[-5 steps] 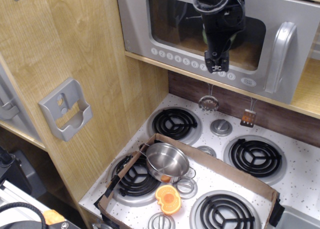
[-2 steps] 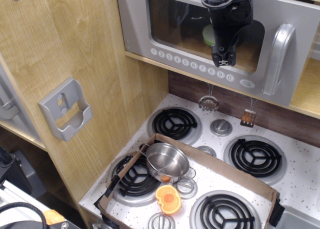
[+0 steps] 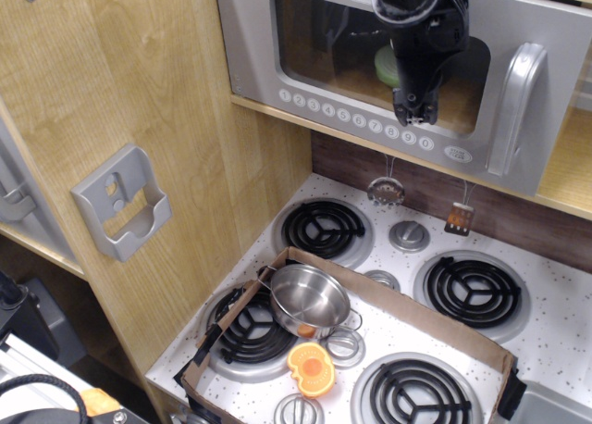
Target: Close microwave
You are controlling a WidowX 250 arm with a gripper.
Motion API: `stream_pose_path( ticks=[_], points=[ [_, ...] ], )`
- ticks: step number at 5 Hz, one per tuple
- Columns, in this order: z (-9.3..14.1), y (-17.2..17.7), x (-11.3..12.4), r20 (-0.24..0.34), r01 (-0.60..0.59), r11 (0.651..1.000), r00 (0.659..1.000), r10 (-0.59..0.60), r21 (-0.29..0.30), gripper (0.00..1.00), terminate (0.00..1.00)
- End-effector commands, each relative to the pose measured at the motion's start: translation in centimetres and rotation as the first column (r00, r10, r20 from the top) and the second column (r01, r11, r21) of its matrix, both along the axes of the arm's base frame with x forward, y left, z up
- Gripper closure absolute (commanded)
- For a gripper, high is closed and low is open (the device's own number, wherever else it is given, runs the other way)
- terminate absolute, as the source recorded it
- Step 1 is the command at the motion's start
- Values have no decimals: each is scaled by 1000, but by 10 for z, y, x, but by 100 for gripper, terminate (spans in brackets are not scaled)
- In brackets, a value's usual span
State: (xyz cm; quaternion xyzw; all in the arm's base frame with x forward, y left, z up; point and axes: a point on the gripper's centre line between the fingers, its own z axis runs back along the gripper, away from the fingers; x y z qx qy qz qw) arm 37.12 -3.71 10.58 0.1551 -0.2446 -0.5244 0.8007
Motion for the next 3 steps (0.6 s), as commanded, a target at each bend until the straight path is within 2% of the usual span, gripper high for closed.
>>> stream_pose_path(
  ticks=[1,3],
  points=[
    [37,-15,5,128,25,1000,991,-24,-11,0,0],
    [38,-17,9,140,48,999,989,-49,4,0,0]
  ],
)
